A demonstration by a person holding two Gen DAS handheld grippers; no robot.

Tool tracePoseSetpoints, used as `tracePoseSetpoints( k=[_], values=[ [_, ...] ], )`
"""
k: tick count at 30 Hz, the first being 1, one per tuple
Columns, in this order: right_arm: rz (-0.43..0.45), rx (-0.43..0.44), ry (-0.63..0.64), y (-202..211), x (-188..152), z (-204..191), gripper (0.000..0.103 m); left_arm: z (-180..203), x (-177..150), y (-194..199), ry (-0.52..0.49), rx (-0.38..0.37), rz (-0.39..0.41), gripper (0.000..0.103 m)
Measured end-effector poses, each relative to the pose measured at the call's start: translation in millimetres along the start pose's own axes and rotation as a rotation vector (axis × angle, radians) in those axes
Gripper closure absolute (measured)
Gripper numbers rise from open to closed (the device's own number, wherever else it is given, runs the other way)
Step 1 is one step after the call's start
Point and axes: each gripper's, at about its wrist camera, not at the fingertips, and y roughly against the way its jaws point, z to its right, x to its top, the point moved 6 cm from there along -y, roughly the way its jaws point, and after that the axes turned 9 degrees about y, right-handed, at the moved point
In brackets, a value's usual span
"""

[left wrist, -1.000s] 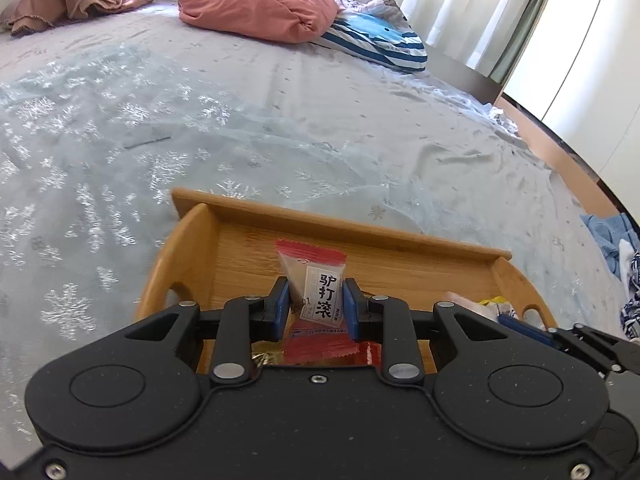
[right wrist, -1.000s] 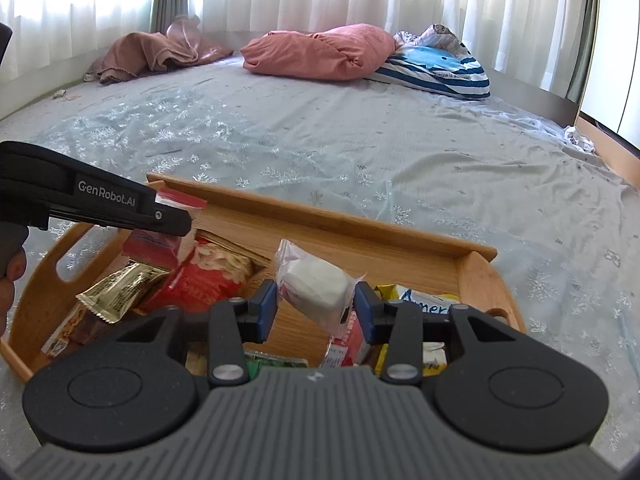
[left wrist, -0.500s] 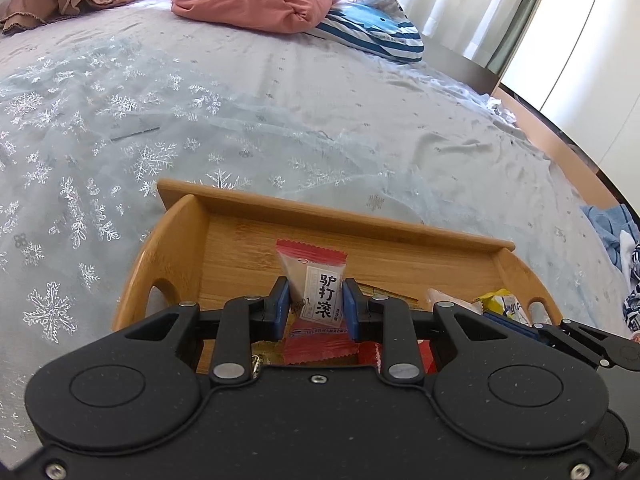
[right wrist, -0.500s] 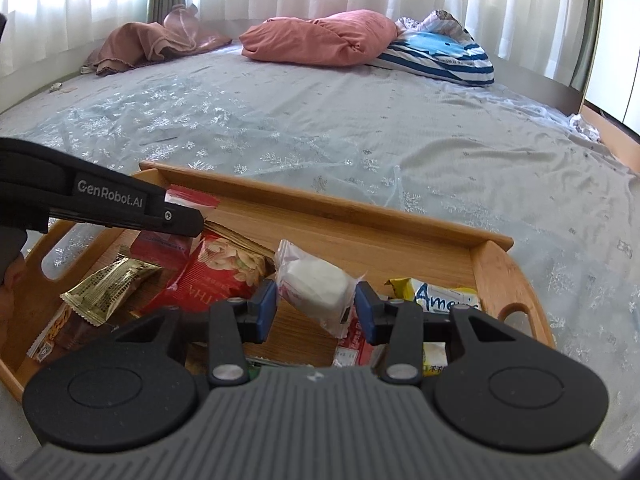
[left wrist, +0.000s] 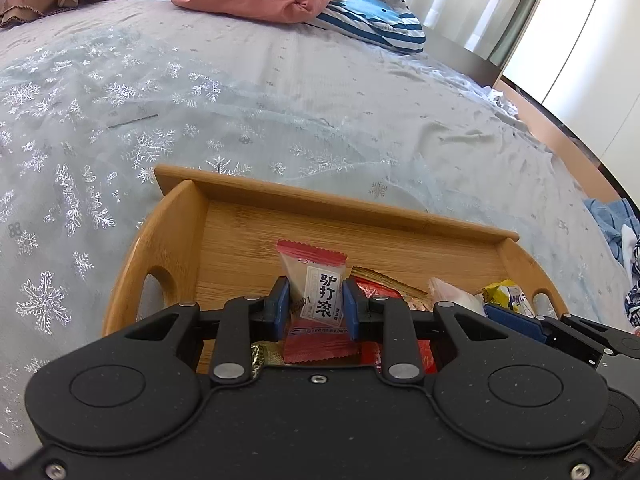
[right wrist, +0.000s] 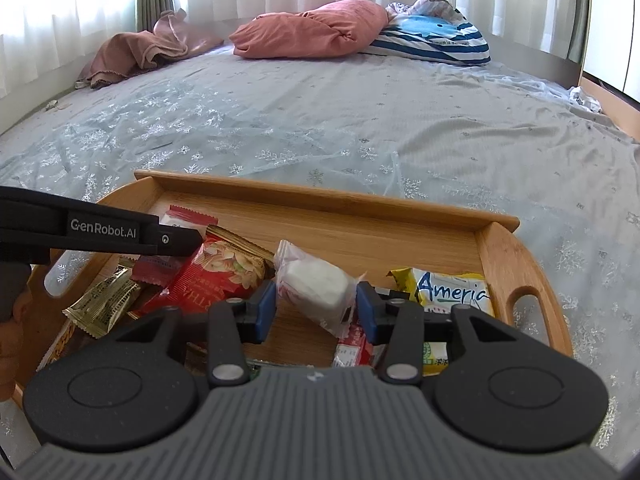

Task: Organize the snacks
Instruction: 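Carry the white-labelled packet and white wrapped item over the tray with both tools, then open both tools to release the two packets onto the tray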

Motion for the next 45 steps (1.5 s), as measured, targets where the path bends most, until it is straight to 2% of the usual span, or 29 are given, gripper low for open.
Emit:
tracePoseSetpoints(
  k=[12,14,18,20,25,31,36,39,45],
  values=[
    [-0.002,0.024,-0.038,0.6,0.9,1.7,0.050,0.9,0.0,1.9,0.000,0.018,-0.005,0.074],
    [0.000,0.031,-0.044,1.1,0.8,1.8,0.048,0.8,-0.2,2.7,-0.004,0.025,-0.004,0.071],
    [-0.001,0.023,-0.041,2.1,1.0,1.5,0.035,1.8,-0.9,6.5,-0.015,0.036,0.006,0.063],
    [0.000,0.025,-0.042,2.9,0.8,1.3,0.034,2.4,-1.8,8.9,-0.016,0.042,0.009,0.061],
    [0.001,0.022,-0.045,4.2,0.4,1.9,0.033,3.2,-1.4,16.4,-0.015,0.045,0.018,0.045],
    [0.012,0.013,-0.066,11.1,0.5,5.9,0.028,4.3,-1.5,30.2,-0.024,0.051,0.043,0.028],
    [0.032,0.015,-0.072,21.4,3.2,7.7,0.024,3.8,-5.0,44.9,-0.036,0.068,0.056,0.024],
    [0.047,0.016,-0.072,30.3,5.5,8.3,0.022,3.9,-8.2,56.5,-0.034,0.065,0.063,0.017],
    [0.087,0.016,-0.070,53.9,7.2,8.1,0.015,5.0,-17.9,83.4,-0.052,0.092,0.081,0.010]
  ],
)
